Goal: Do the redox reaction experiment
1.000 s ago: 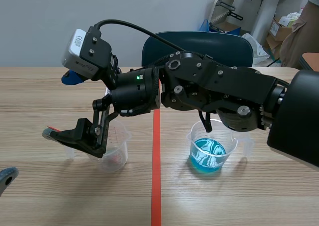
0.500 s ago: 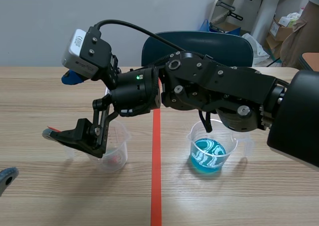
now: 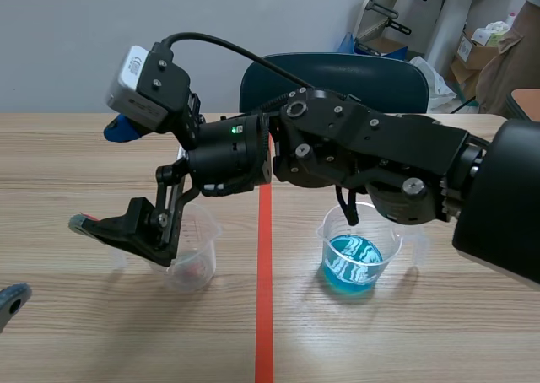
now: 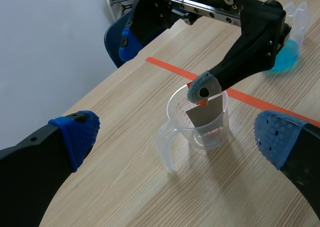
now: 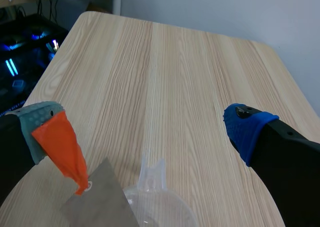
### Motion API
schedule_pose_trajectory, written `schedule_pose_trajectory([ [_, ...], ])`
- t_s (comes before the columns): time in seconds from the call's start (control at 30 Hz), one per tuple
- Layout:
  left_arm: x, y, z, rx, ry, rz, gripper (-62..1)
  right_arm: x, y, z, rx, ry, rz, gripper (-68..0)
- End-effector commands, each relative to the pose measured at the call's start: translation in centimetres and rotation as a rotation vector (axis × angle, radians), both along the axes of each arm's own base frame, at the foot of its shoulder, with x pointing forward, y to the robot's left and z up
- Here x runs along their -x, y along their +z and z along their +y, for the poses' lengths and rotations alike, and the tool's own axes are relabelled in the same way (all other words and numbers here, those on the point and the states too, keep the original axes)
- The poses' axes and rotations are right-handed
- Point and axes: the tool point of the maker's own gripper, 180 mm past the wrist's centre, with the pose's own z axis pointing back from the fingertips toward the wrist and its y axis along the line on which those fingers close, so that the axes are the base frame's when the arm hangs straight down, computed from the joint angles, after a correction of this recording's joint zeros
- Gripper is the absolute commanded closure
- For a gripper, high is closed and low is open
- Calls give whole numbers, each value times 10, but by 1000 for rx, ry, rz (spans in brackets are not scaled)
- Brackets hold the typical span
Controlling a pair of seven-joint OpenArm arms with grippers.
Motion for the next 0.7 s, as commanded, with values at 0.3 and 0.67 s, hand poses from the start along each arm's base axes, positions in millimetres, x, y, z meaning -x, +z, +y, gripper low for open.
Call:
schedule_pose_trajectory([
  [0.3,-1,6,-1,16,5,-21,-623,0,19,-26,-70,-30,25,-679],
  [0.67,-1,8,-2,19,1,-31,-623,18,41,-66,-135,-69,19,-679],
])
